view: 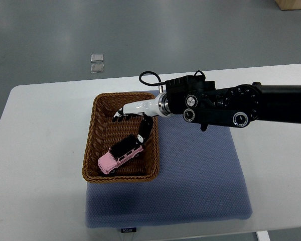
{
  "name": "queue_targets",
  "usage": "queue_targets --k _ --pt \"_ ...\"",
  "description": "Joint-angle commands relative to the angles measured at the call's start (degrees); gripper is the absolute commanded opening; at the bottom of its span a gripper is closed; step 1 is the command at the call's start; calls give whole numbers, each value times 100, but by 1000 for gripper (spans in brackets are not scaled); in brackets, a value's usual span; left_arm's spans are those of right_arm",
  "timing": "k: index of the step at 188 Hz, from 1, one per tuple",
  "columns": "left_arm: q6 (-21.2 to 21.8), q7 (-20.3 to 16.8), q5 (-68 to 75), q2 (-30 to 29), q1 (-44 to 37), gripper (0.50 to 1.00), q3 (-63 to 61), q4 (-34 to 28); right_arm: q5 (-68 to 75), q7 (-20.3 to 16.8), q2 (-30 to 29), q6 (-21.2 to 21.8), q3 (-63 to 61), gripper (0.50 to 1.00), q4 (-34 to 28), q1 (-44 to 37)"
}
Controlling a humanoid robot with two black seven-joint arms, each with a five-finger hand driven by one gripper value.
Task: Place pink car in brown basket
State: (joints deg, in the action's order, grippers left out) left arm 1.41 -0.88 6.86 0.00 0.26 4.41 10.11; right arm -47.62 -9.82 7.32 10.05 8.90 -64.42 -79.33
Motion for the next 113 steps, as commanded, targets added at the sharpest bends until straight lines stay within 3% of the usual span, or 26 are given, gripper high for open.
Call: queue_targets --k 1,58,113 --pt "0 0 0 0 0 1000 -1 0 7 15 24 23 -37 901 0 -4" --pt "0 0 0 0 0 1000 -1 0 103 270 700 58 -978 901 193 84" --pt "0 0 0 0 0 1000 -1 0 842 341 1254 -47 -2850 901 659 1341"
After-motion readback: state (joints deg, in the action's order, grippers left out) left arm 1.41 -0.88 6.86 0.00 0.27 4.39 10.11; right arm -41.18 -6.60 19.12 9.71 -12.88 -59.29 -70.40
